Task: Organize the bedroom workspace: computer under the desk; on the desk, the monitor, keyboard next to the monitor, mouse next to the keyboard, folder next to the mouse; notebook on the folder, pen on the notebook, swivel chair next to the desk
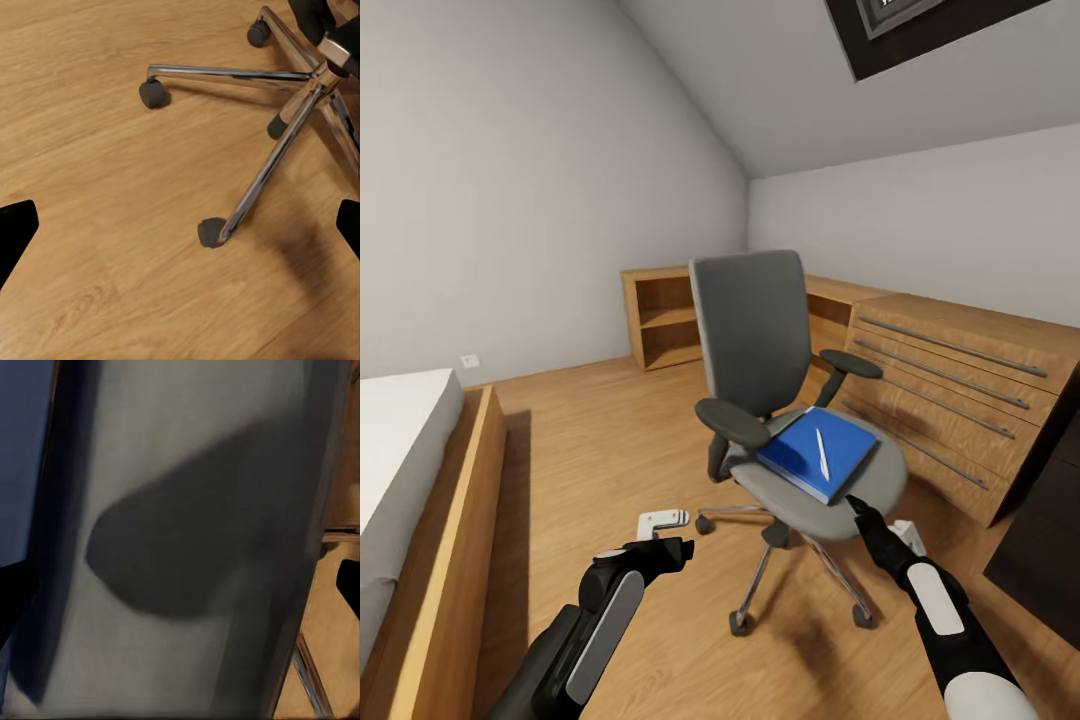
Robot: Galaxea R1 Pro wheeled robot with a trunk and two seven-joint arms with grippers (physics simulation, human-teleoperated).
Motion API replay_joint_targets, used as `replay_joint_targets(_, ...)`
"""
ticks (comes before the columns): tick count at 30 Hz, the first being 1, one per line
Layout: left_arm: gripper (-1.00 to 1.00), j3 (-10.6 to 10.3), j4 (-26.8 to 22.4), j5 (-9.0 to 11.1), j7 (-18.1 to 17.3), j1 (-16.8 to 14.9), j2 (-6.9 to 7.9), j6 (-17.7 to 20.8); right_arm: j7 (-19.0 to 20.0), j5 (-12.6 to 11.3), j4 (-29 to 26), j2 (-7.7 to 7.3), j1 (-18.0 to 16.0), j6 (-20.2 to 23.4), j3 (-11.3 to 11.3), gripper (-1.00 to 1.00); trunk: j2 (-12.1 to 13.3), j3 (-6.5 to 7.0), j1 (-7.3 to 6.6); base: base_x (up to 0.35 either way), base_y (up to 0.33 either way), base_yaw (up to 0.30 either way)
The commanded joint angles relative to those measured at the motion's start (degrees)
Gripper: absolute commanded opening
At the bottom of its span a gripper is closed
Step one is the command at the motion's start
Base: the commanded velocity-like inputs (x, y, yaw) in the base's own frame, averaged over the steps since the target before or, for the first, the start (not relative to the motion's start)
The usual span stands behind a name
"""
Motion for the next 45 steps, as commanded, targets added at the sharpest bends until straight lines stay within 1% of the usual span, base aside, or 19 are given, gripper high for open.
replay_joint_targets(1, 1.0, -0.06, -0.07, 0.6, 0.57, -0.04, 0.01, 0.1, -0.05, 0.12, 0.35, 0.03, 0.0, 0.36, -0.12, 1.0, -0.02, -0.07, 0.0, 0.0, 0.0, 0.0)
replay_joint_targets(7, 1.0, -0.06, -0.02, 0.61, 0.58, -0.04, 0.01, 0.1, -0.05, -1.34, 0.67, 0.02, 0.0, 0.36, -0.12, 1.0, -0.02, -0.07, 0.0, 0.0, 0.0, 0.0)
replay_joint_targets(12, 1.0, -0.06, -0.02, 0.6, 0.6, -0.04, 0.02, 0.1, -0.05, -3.42, 0.91, -0.01, 0.0, 0.36, -0.12, 1.0, -0.02, -0.07, 0.0, -0.001, 0.0, 0.0)
replay_joint_targets(15, 1.0, -0.06, -0.04, 0.6, 0.6, -0.04, 0.03, 0.1, -0.05, -3.81, 0.91, 0.01, 0.0, 0.36, -0.12, 1.0, -0.02, -0.07, 0.0, -0.093, 0.0, 0.0)
replay_joint_targets(23, 1.0, -0.06, -0.05, 0.65, 0.6, -0.04, -0.04, 0.1, -0.05, -1.53, 0.91, 0.06, 0.0, 0.36, -0.12, 1.0, -0.02, -0.07, 0.0, -0.236, 0.0, 0.0)
replay_joint_targets(24, 1.0, -0.06, -0.07, 0.67, 0.6, -0.04, -0.03, 0.1, -0.05, 1.94, 0.91, 0.06, 0.0, 0.36, -0.12, 1.0, -0.02, -0.07, 0.0, -0.106, 0.0, 0.0)
replay_joint_targets(33, 1.0, -0.1, -0.07, 0.68, 0.63, -0.04, -0.02, 0.1, -0.05, 1.94, 0.91, 0.1, 0.0, 0.36, -0.07, 1.0, -0.02, -0.07, 0.0, -0.031, 0.0, 0.0)
replay_joint_targets(36, 1.0, -0.07, -0.09, 0.63, 0.6, -0.04, 0.02, 0.1, -0.05, 1.94, 1.02, 0.38, 0.0, 0.36, 0.04, 1.0, -0.02, -0.07, 0.0, -0.002, 0.0, 0.0)
replay_joint_targets(41, 1.0, -0.06, -0.06, 0.6, 0.6, -0.04, 0.02, 0.1, -0.05, 1.87, 2.03, 0.46, 0.0, 0.36, 3.72, 1.0, -0.02, -0.07, 0.0, 0.0, 0.0, 0.0)
replay_joint_targets(45, 1.0, -0.08, -0.01, 0.6, 0.68, -0.04, -0.04, 0.1, -0.05, 1.81, 2.29, 0.5, 0.0, 0.36, 4.85, 1.0, -0.02, -0.07, 0.0, 0.0, 0.0, 0.0)
